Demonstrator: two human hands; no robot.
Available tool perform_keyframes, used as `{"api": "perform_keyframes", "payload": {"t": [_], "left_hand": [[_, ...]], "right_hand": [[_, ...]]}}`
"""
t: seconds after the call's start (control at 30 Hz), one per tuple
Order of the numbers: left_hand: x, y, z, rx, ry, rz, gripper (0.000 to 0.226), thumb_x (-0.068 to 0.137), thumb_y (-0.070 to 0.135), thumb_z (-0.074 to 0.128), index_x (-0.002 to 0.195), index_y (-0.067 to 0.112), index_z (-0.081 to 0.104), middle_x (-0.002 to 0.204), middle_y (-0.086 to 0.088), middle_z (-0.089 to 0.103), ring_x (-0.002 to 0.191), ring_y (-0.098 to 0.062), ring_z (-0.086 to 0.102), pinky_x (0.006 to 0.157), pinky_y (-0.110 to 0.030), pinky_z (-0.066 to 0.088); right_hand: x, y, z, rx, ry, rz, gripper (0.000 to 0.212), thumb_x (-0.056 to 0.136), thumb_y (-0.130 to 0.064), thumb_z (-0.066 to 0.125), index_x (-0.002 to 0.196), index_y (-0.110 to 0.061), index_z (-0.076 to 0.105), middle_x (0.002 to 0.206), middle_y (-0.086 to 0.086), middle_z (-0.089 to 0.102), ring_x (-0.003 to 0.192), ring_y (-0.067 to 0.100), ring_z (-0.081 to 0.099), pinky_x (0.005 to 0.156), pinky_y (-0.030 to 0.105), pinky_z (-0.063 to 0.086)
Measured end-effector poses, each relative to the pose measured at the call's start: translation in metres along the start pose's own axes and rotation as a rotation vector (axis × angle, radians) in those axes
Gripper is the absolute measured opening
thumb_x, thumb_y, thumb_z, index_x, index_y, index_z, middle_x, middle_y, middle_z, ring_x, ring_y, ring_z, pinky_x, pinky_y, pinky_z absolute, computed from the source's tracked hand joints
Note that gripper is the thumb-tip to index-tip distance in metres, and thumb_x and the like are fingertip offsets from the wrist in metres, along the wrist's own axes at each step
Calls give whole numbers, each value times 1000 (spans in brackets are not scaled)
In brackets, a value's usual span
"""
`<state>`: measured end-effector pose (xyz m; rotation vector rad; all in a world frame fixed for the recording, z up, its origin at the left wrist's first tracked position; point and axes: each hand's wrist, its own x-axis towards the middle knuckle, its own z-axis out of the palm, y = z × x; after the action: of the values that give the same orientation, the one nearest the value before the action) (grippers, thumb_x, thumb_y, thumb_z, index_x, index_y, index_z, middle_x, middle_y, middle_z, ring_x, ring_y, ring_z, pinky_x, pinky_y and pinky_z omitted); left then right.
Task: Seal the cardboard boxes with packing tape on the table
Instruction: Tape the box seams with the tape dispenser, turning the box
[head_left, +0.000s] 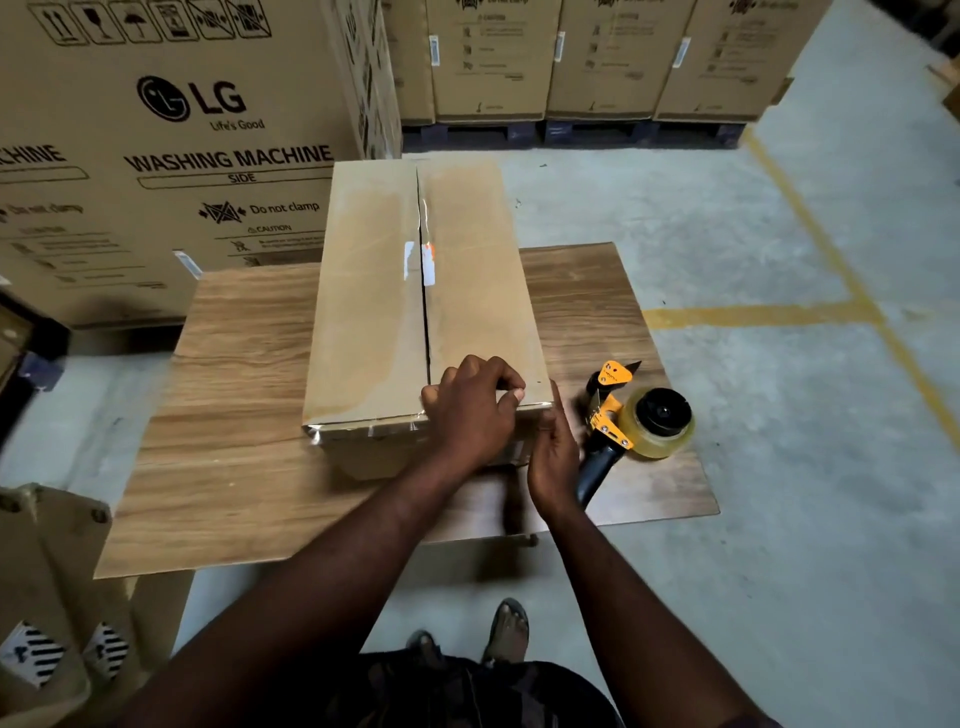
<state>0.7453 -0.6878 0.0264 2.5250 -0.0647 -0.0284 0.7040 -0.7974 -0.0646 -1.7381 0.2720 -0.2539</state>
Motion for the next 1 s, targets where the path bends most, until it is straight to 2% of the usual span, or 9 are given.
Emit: {"api": "perform_keyframes", "payload": {"t": [0.07,0.13,0.3,0.37,0.47,0.57,0.73,0.9,1.0], "left_hand": [[0,0,-1,24,-22,11,8,93,40,59,101,38,60,112,14,54,112,-15,49,88,-37,25],[1,-1,-2,34,-38,29,8,93,40,58,101,38,60,113,13,54,113,-15,49,87,-37,24],[-1,-11,-7,31,-79,118,18,93,42,60,111,39,59,119,12,54,114,-16,48,88,-35,26],[-3,-14,-7,36,-72,151,22,93,42,62,114,39,58,121,12,54,115,-16,49,92,-37,29],[-5,-16,-5,66,-33,182,23,93,41,63,116,39,58,123,10,54,114,-17,49,93,-39,32],[-8,-21,-1,112,11,239,25,93,37,63,117,40,56,122,10,54,111,-18,50,89,-38,33],[-11,-30,9,259,92,342,35,89,32,70,120,37,55,118,7,54,101,-20,55,83,-38,39],[-13,-44,16,344,195,507,35,89,33,70,123,28,61,119,2,58,96,-24,57,81,-40,42],[-16,-41,16,291,172,496,36,88,30,71,123,29,61,119,3,57,96,-25,57,83,-41,43]], "right_hand": [[-1,-1,3,-86,35,-9,48,109,-28,35,155,-16,37,127,-7,62,101,-7,58,80,5,41],[-3,-2,4,-160,50,-14,53,105,-35,36,155,-15,37,109,-2,64,84,7,57,67,19,40],[0,8,-25,-208,-202,-76,59,100,-25,48,156,-10,34,143,4,59,131,16,55,106,23,42],[2,-1,-38,-108,-182,-50,49,101,-23,49,149,-18,47,147,2,56,139,14,49,117,38,38],[10,-35,-47,-45,-57,-82,37,105,-19,52,141,-24,53,147,-4,54,140,5,46,119,35,36],[27,-50,-50,-276,-160,-293,37,103,-11,55,140,-15,59,151,-2,50,143,7,42,118,25,34],[42,-38,-59,-741,-373,-588,54,89,9,47,141,-5,57,153,14,46,140,30,47,111,36,43],[35,-35,-59,-862,-340,-715,72,80,23,56,146,-4,50,156,15,42,145,26,37,110,33,40],[28,-28,-56,-855,-292,-724,75,79,23,58,148,-2,46,158,16,38,148,27,34,110,33,41]]}}
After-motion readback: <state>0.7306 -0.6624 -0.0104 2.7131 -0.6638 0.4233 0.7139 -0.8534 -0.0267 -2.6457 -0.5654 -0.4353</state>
